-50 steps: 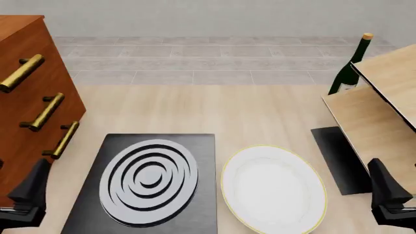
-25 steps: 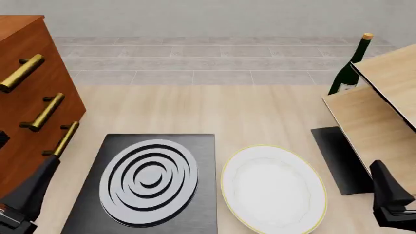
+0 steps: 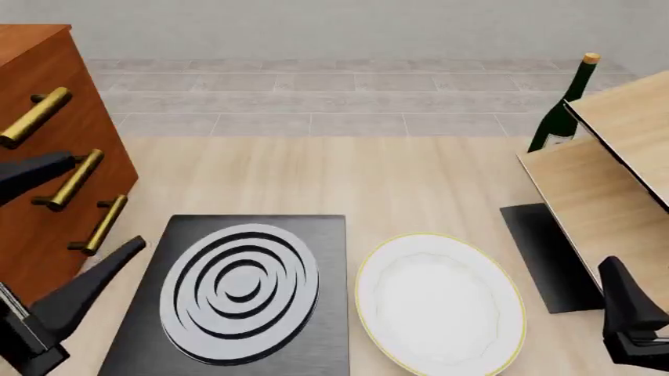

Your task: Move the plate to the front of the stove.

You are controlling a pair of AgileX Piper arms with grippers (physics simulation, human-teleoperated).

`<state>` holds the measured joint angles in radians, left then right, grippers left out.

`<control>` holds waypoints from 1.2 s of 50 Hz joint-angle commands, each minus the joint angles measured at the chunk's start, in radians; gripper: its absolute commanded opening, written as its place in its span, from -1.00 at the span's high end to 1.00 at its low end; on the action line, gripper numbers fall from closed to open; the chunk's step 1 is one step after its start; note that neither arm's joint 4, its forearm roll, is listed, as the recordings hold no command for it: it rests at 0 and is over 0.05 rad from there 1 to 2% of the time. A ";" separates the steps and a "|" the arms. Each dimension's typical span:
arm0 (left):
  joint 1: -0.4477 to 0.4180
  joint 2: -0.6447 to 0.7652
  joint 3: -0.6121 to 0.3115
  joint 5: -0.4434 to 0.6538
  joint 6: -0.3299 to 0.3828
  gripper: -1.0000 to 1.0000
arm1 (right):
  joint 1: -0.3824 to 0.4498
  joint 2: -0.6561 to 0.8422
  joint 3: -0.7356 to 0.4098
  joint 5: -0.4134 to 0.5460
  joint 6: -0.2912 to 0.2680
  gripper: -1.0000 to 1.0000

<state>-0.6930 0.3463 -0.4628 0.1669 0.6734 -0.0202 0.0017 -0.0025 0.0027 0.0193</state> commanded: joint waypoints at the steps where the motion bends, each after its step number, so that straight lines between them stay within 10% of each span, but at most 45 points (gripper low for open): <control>1: -0.149 0.192 -0.090 0.016 0.122 -1.00 | -0.003 -0.002 0.001 -0.002 0.012 -1.00; 29: -0.368 0.562 -0.273 0.133 0.299 -1.00 | -0.015 -0.002 -0.008 -0.002 0.024 -1.00; 60: -0.567 0.914 -0.423 0.123 0.150 -1.00 | -0.022 -0.002 -0.002 -0.011 0.033 -1.00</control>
<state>-1.2044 1.1626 -0.8364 0.2909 0.8671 -0.0397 0.0001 -0.0052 -0.0064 0.0500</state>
